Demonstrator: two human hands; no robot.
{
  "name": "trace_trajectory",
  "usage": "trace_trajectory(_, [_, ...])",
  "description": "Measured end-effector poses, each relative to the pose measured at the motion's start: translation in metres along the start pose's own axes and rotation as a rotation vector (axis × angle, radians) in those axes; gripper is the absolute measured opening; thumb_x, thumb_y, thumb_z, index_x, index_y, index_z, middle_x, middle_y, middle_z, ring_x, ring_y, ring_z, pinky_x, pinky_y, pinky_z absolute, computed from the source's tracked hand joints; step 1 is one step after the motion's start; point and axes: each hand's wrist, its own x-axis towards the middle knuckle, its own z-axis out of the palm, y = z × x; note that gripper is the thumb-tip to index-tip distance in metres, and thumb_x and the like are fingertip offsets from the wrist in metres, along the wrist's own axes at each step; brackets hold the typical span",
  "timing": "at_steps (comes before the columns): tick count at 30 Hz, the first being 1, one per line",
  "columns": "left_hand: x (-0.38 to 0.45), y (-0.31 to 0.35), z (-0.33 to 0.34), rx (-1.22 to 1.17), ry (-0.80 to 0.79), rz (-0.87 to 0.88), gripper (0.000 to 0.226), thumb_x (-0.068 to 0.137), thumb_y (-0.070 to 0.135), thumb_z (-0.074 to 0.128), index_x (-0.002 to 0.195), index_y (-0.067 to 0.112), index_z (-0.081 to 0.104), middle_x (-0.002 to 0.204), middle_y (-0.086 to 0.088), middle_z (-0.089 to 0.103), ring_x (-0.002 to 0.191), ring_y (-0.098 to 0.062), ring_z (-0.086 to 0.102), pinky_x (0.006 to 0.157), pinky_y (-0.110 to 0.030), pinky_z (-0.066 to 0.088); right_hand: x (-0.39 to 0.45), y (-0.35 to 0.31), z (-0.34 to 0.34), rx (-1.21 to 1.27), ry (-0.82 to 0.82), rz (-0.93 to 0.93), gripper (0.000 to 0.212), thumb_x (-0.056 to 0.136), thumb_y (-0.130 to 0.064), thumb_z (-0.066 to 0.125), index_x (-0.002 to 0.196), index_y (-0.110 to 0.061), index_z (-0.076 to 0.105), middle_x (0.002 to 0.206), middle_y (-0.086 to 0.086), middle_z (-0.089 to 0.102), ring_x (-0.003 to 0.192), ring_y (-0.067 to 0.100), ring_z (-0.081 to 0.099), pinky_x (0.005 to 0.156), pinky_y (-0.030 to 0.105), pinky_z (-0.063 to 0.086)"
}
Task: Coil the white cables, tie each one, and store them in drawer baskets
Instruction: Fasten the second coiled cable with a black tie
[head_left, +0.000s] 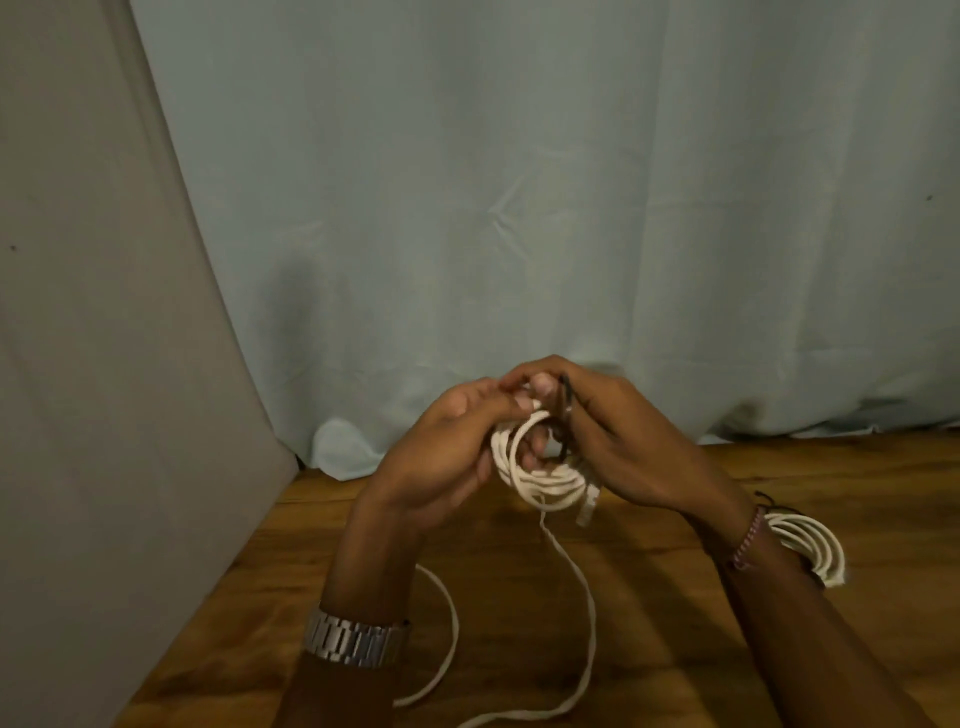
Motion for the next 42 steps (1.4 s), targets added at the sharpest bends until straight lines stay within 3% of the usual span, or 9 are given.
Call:
trace_trajectory(2, [0.002,-0.001,0.000,-0.093,-0.084,-0.063,0.015,0.090,0.011,0.053,0.096,0.001,0.062,0.062,-0.014,0.059,0.051,-0.020,0.054,0.053,-0.027,0.048,-0.001,-0.002,-0.001,-0.023,-0.041,-0.022,0.032,0.108,-0.028,0.033,0.123,-0.021,0.061,0.103,-0.002,0.073,0.092,0.013,0.071,0.082,0.042,0.056])
trace_trajectory(6, [0.007,-0.007,-0.002,-0.210,-0.100,-0.083,0.013,0.087,0.008,0.058,0.095,-0.002,0.060,0.069,-0.013,0.055,0.045,-0.012,0.050,0.052,-0.027,0.050,-0.001,0.001,0.001,-0.103,-0.015,-0.029,0.032,0.108,-0.032,0.030,0.115,-0.020,0.059,0.090,0.003,0.071,0.077,0.016,0.069,0.070,0.044,0.053])
trace_trajectory(11, [0.007,-0.005,0.001,-0.316,-0.060,-0.065,0.012,0.085,0.006,0.049,0.095,0.003,0.055,0.061,-0.003,0.043,0.037,-0.002,0.030,0.038,-0.017,0.028,0.003,0.008,-0.001,-0.018,0.169,0.034,0.039,0.108,-0.042,0.033,0.112,-0.025,0.069,0.091,0.004,0.073,0.083,0.015,0.070,0.075,0.045,0.055])
trace_trajectory(14, [0.007,-0.006,0.004,-0.187,0.037,-0.059,0.012,0.098,0.004,0.040,0.105,0.001,0.051,0.063,-0.003,0.036,0.040,-0.005,0.026,0.039,-0.019,0.024,0.004,0.010,-0.005,-0.037,0.229,0.049,0.034,0.106,-0.040,0.043,0.116,-0.030,0.074,0.093,0.005,0.067,0.088,0.014,0.065,0.079,0.042,0.053])
trace_trajectory(18, [0.005,-0.006,0.009,-0.045,0.067,-0.071,0.014,0.103,0.009,0.041,0.104,0.002,0.053,0.057,0.001,0.034,0.042,-0.006,0.024,0.042,-0.022,0.019,0.004,0.005,-0.010,0.083,0.355,0.041,0.019,0.098,-0.022,0.065,0.110,-0.022,0.079,0.088,0.002,0.066,0.082,0.014,0.067,0.059,0.027,0.058])
trace_trajectory(21, [0.004,-0.005,0.013,0.032,0.069,-0.082,0.014,0.103,0.008,0.046,0.110,0.000,0.055,0.053,0.005,0.034,0.042,-0.005,0.024,0.041,-0.021,0.020,0.001,0.003,-0.013,0.213,0.395,0.066,0.017,0.095,-0.016,0.067,0.105,-0.011,0.080,0.086,0.005,0.068,0.069,0.014,0.072,0.054,0.021,0.058])
trace_trajectory(25, [0.003,-0.006,0.016,0.070,0.034,-0.083,0.012,0.104,0.008,0.046,0.105,0.001,0.055,0.054,0.005,0.035,0.044,-0.006,0.025,0.042,-0.020,0.024,-0.001,0.007,-0.011,0.024,0.525,-0.006,0.017,0.098,-0.012,0.064,0.105,-0.010,0.079,0.086,0.004,0.070,0.061,0.006,0.071,0.047,0.014,0.051])
trace_trajectory(34, [0.003,-0.013,0.009,0.292,-0.057,0.028,0.010,0.103,0.015,0.054,0.097,0.008,0.057,0.062,-0.002,0.045,0.049,-0.007,0.037,0.047,-0.022,0.034,0.000,0.015,-0.009,-0.204,0.622,-0.145,0.019,0.098,-0.012,0.062,0.107,-0.010,0.079,0.087,0.003,0.075,0.067,0.005,0.068,0.060,0.015,0.056])
trace_trajectory(42, [0.008,-0.018,0.009,0.417,0.106,0.149,0.019,0.103,0.024,0.051,0.100,0.007,0.060,0.066,0.003,0.048,0.049,-0.003,0.040,0.050,-0.024,0.037,-0.002,0.000,-0.014,-0.194,0.546,-0.327,0.020,0.097,-0.009,0.060,0.102,-0.006,0.079,0.089,0.003,0.075,0.076,0.011,0.071,0.071,0.015,0.054])
